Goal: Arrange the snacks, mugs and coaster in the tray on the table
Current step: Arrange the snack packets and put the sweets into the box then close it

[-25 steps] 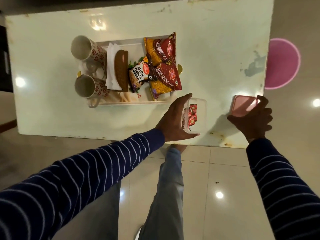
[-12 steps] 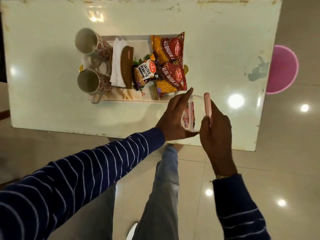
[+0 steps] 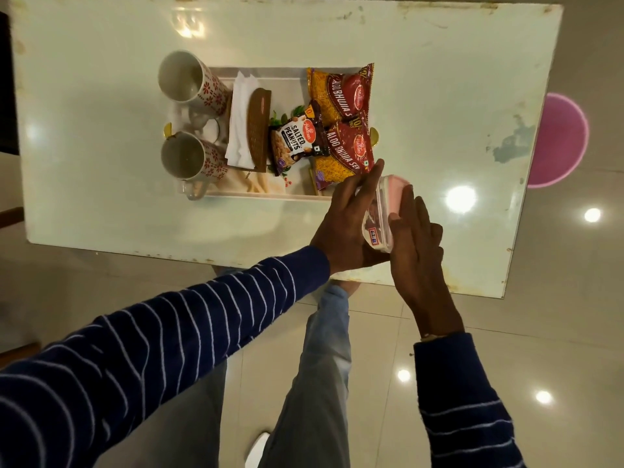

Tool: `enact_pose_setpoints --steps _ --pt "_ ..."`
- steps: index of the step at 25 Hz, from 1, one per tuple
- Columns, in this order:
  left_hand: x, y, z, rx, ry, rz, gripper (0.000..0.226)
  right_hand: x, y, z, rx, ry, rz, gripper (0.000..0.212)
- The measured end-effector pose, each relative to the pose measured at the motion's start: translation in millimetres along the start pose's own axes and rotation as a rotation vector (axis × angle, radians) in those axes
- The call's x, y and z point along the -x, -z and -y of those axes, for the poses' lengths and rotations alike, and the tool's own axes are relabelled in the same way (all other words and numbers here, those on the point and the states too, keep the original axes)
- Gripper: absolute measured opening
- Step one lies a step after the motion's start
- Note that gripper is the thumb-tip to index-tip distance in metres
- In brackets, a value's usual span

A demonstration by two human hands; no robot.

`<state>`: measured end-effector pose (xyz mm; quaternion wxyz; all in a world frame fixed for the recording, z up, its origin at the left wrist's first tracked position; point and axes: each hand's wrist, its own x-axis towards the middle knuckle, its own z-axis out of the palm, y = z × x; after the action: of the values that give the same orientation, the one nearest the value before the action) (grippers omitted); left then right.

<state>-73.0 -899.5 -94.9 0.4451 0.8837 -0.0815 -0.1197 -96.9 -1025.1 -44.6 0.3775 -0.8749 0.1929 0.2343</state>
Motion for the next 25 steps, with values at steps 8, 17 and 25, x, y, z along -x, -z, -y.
enact_pose_setpoints --steps 8,17,25 --pt "-3.4 -0.3 -9.6 0.053 -0.002 -0.011 0.115 -6.8 -6.0 -1.2 -0.065 0.108 -0.024 0.076" --pt "-49.0 38.5 -5.1 0.026 -0.31 0.429 0.107 -2.2 33.9 -28.3 -0.232 0.217 -0.015 0.065" --pt "-58.0 45.1 -12.1 0.046 -0.222 0.295 0.072 9.3 35.2 -29.2 -0.101 0.387 -0.25 0.08"
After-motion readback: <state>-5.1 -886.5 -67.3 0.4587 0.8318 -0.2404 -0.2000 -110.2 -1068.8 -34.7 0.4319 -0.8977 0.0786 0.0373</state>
